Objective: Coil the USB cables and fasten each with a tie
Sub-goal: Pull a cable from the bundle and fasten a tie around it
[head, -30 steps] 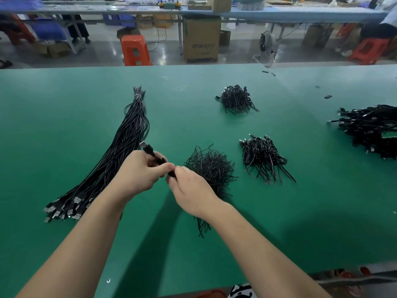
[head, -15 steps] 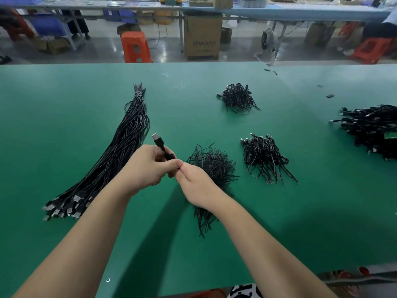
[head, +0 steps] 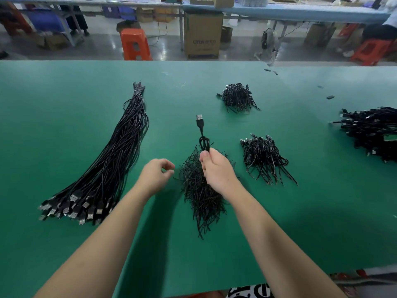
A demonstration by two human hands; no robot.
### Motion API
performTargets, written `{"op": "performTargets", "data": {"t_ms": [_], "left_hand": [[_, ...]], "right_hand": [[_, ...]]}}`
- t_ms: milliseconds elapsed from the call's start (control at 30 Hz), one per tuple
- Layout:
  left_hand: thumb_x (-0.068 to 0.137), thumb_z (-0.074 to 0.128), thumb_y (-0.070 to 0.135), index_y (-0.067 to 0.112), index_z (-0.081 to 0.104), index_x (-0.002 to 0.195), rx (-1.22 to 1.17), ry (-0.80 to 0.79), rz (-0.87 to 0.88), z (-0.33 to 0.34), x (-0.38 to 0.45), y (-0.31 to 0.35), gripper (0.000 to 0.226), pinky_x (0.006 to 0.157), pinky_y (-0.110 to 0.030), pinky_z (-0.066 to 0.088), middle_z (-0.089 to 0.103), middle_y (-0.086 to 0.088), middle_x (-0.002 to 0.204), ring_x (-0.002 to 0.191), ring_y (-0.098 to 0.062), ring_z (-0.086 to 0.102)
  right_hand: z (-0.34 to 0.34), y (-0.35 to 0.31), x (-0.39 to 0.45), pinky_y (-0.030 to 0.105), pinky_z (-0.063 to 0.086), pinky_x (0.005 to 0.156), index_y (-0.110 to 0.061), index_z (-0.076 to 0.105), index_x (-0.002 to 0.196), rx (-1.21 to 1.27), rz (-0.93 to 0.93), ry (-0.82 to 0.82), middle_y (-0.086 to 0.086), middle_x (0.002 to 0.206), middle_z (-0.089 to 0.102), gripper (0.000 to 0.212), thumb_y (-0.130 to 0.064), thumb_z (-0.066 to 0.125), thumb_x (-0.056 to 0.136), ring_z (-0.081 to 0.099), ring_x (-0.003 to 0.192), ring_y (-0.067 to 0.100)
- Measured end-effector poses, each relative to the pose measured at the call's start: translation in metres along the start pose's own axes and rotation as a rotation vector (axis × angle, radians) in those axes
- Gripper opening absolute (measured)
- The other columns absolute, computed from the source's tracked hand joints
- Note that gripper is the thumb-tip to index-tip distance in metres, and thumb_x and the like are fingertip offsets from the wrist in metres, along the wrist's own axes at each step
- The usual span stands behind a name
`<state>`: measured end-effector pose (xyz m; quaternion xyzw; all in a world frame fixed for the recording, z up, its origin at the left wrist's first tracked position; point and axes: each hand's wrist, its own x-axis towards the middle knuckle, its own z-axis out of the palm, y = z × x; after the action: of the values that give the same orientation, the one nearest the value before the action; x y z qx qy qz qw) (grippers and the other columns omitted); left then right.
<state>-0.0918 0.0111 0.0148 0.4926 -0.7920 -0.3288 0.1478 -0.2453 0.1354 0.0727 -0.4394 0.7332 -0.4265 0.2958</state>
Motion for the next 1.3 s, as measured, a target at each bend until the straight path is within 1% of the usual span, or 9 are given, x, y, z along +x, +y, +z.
{"op": "performTargets", "data": {"t_ms": [67,167,367,500,767,867,1000,1167,1300], "left_hand": [[0.094,0.068,0.021,0.021,0.072,0.108,0.11,-0.061,-0.009,0.016,0.002,-0.009,0.015,0.091,-0.03,0.046,0.058,0.0,0.112,0.094,-0.017,0.057],[0.091,0.071,0.028,0.027,0.072,0.106,0.148,-0.092,-0.014,0.029,0.003,-0.017,0.016,0.097,-0.035,0.047,0.047,0.0,0.112,0.104,-0.022,0.054],[0.086,0.075,0.034,0.04,0.064,0.079,0.142,-0.082,0.001,0.031,0.003,-0.016,0.015,0.095,-0.038,0.047,0.044,0.004,0.105,0.102,-0.019,0.049],[0.088,0.074,0.032,0.035,0.063,0.08,0.189,-0.127,0.029,0.027,0.002,-0.015,0.014,0.094,-0.037,0.047,0.046,0.002,0.107,0.099,-0.019,0.05],[0.089,0.071,0.017,0.025,0.07,0.088,0.327,-0.196,0.162,-0.009,-0.012,-0.006,0.008,0.083,-0.032,0.054,0.068,0.01,0.088,0.086,-0.014,0.064],[0.089,0.073,0.016,0.021,0.076,0.095,0.236,-0.211,0.178,-0.021,-0.018,-0.002,0.009,0.079,-0.022,0.049,0.07,0.012,0.089,0.085,-0.007,0.064],[0.088,0.075,0.019,0.027,0.077,0.089,0.02,-0.198,0.115,-0.038,-0.028,0.003,0.008,0.059,-0.002,0.04,0.07,0.022,0.078,0.071,0.01,0.063],[0.088,0.076,0.016,0.024,0.078,0.085,-0.315,0.002,0.049,-0.047,-0.041,0.017,0.009,0.053,-0.012,0.043,0.068,0.015,0.063,0.053,0.001,0.054],[0.088,0.074,0.012,0.022,0.078,0.081,-0.601,0.082,0.056,-0.045,-0.053,0.039,0.012,0.051,-0.022,0.039,0.062,0.003,0.062,0.057,-0.01,0.047]], "right_hand": [[-0.002,0.003,0.0,0.043,0.047,0.076,-0.023,0.049,0.083,0.009,0.018,-0.002,-0.004,0.075,0.051,0.032,-0.035,0.032,0.108,0.047,0.071,0.017],[-0.003,0.006,-0.002,0.048,0.051,0.082,-0.023,0.051,0.084,-0.003,0.026,-0.025,-0.003,0.075,0.052,0.032,-0.034,0.033,0.108,0.049,0.071,0.019],[-0.003,0.009,-0.002,0.049,0.051,0.083,-0.022,0.051,0.085,-0.023,0.037,-0.053,-0.003,0.075,0.05,0.031,-0.032,0.033,0.108,0.048,0.072,0.019],[-0.005,0.008,-0.003,0.045,0.05,0.079,-0.021,0.052,0.085,-0.04,0.035,-0.059,-0.006,0.072,0.047,0.032,-0.033,0.033,0.108,0.045,0.067,0.015],[-0.005,0.01,-0.003,0.043,0.049,0.072,-0.017,0.054,0.087,-0.028,0.05,-0.062,-0.003,0.083,0.058,0.032,-0.031,0.034,0.107,0.049,0.069,0.015],[-0.005,0.009,-0.003,0.036,0.044,0.07,-0.019,0.055,0.089,-0.014,0.045,-0.056,-0.004,0.085,0.061,0.031,-0.033,0.034,0.107,0.048,0.066,0.013],[-0.006,0.005,-0.006,0.033,0.043,0.069,-0.019,0.055,0.091,-0.041,0.008,-0.071,-0.004,0.084,0.059,0.03,-0.032,0.034,0.108,0.046,0.066,0.011],[0.0,-0.005,-0.014,0.029,0.039,0.065,-0.028,0.055,0.087,-0.035,-0.059,-0.112,-0.007,0.074,0.047,0.031,-0.038,0.034,0.107,0.044,0.066,0.008],[0.014,-0.013,-0.019,0.029,0.037,0.065,-0.033,0.059,0.085,-0.02,-0.105,-0.178,-0.014,0.072,0.05,0.031,-0.036,0.037,0.106,0.046,0.065,0.003]]}}
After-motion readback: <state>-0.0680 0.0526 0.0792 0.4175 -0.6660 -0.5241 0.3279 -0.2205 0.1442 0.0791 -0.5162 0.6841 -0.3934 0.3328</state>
